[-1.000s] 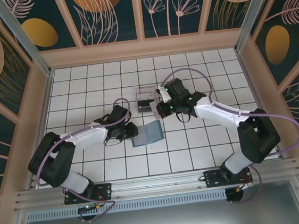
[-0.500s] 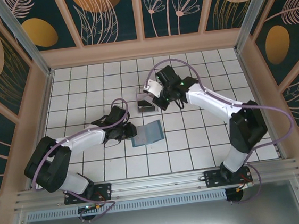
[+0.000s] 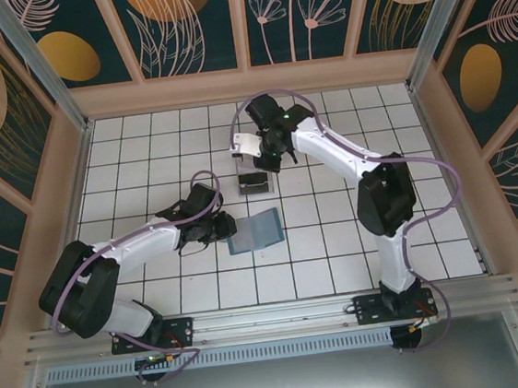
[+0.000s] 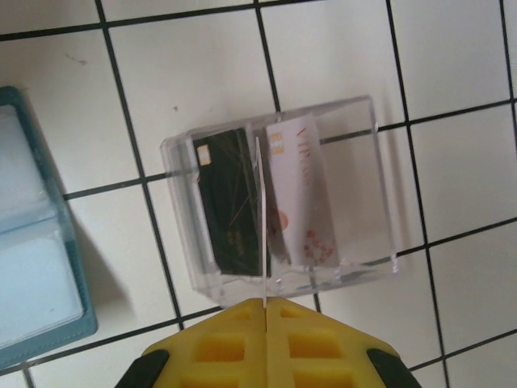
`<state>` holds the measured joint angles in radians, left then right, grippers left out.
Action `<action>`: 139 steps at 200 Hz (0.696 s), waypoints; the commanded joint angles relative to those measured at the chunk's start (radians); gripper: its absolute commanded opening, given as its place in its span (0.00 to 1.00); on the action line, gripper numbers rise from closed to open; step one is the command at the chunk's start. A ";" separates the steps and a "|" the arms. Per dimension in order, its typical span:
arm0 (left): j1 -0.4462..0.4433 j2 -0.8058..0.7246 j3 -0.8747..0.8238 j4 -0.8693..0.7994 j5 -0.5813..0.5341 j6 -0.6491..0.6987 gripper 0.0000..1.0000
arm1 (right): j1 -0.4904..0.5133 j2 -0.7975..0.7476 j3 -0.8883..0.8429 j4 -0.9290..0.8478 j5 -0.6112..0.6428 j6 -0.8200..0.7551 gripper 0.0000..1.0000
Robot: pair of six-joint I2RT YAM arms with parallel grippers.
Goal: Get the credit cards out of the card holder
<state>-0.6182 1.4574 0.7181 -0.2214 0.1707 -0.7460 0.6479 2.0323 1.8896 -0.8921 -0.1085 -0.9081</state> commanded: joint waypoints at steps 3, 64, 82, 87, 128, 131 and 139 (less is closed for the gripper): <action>0.001 -0.027 -0.011 -0.024 -0.016 -0.016 0.25 | -0.010 0.083 0.132 -0.149 0.005 -0.069 0.00; 0.001 -0.040 -0.020 -0.029 -0.021 -0.023 0.25 | -0.018 0.241 0.333 -0.243 -0.004 -0.091 0.00; 0.001 -0.041 -0.019 -0.029 -0.022 -0.025 0.25 | -0.017 0.264 0.342 -0.248 -0.007 -0.098 0.00; 0.001 -0.041 -0.020 -0.029 -0.023 -0.024 0.25 | -0.018 0.270 0.342 -0.249 -0.008 -0.099 0.00; 0.001 -0.043 -0.021 -0.027 -0.026 -0.029 0.25 | -0.018 0.306 0.336 -0.252 -0.019 -0.103 0.00; 0.001 -0.042 -0.022 -0.027 -0.026 -0.029 0.25 | -0.018 0.307 0.335 -0.251 -0.021 -0.103 0.00; 0.001 -0.040 -0.022 -0.026 -0.025 -0.031 0.25 | -0.018 0.311 0.335 -0.251 -0.026 -0.103 0.00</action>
<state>-0.6182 1.4349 0.7078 -0.2298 0.1646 -0.7620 0.6353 2.3173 2.1998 -1.1011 -0.1093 -0.9901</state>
